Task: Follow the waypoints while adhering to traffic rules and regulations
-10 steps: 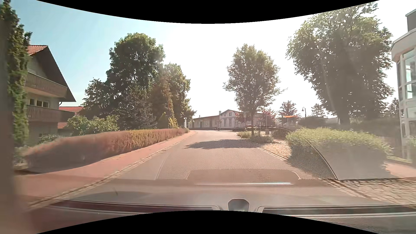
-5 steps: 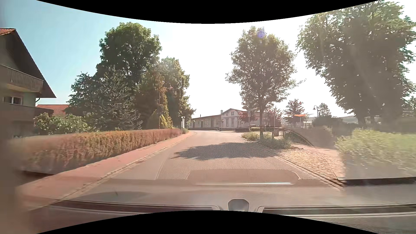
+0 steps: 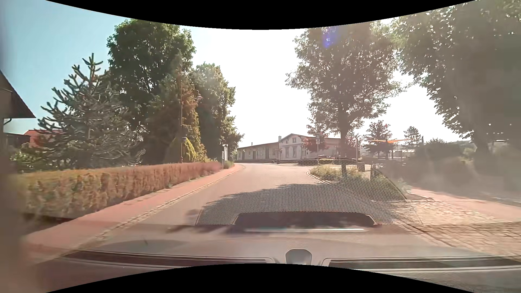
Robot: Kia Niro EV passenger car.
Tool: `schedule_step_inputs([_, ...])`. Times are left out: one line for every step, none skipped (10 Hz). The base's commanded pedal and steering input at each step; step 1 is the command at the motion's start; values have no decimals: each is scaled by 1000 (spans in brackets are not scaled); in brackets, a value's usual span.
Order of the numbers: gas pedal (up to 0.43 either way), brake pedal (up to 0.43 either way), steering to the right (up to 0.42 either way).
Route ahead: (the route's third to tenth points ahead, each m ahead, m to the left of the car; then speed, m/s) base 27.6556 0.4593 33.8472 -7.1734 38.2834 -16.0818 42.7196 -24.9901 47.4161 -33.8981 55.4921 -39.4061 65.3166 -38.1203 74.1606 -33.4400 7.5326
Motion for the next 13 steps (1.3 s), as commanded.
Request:
schedule_step_inputs([130,6,-6])
schedule_step_inputs([118,6,-6])
schedule_step_inputs([118,6,-6])
schedule_step_inputs([118,6,-5])
schedule_step_inputs([118,6,-5])
schedule_step_inputs([118,6,-4])
schedule_step_inputs([87,6,-2])
schedule_step_inputs([28,6,0])
schedule_step_inputs([0,6,2])
schedule_step_inputs([0,6,3])
schedule_step_inputs([0,6,3])
schedule_step_inputs([0,6,3])
schedule_step_inputs([0,6,3])
